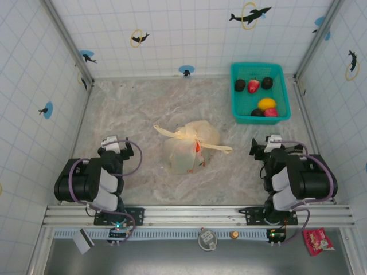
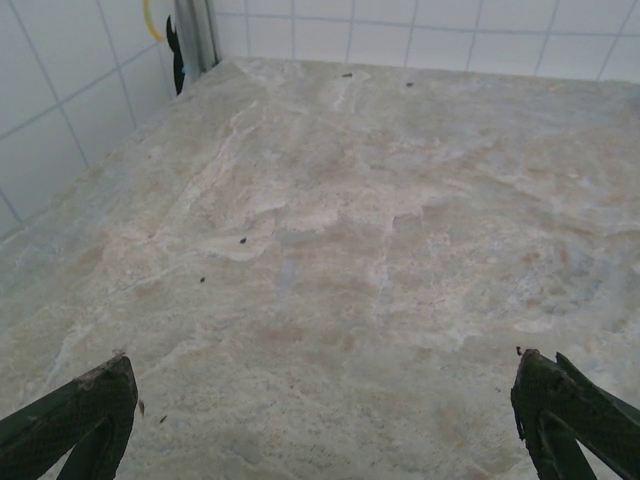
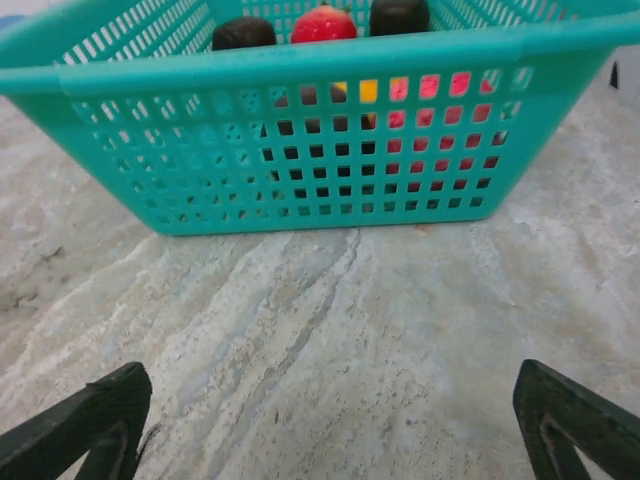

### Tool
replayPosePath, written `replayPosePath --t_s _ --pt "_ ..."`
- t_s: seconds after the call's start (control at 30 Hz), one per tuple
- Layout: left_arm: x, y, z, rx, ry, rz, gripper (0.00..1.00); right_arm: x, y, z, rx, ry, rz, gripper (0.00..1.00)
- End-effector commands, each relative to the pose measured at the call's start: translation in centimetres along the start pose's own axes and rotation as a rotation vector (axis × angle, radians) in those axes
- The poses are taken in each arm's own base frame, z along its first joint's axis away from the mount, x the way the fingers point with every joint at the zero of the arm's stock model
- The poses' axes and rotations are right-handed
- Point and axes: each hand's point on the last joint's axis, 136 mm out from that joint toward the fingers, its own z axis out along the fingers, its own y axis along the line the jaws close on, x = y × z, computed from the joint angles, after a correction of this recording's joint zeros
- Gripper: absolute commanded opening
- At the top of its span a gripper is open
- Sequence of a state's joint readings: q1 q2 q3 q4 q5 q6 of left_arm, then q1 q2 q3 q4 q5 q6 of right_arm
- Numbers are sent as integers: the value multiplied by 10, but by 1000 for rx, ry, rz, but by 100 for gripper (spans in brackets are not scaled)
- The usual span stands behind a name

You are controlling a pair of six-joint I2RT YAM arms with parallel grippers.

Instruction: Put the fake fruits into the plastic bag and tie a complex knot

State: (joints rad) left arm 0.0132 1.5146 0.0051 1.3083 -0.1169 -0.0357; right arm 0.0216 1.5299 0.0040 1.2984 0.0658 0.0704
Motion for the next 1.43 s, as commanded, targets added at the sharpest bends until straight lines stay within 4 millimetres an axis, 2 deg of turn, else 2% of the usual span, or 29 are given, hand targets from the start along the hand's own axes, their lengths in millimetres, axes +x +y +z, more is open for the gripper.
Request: replayPosePath --t_s 0.0,1.4 --pt "9 -6 0 50 36 -28 98 8 0 -1 -5 31 5 97" --pt "9 -6 -1 48 39 -26 98 9 -3 -1 29 36 -10 97"
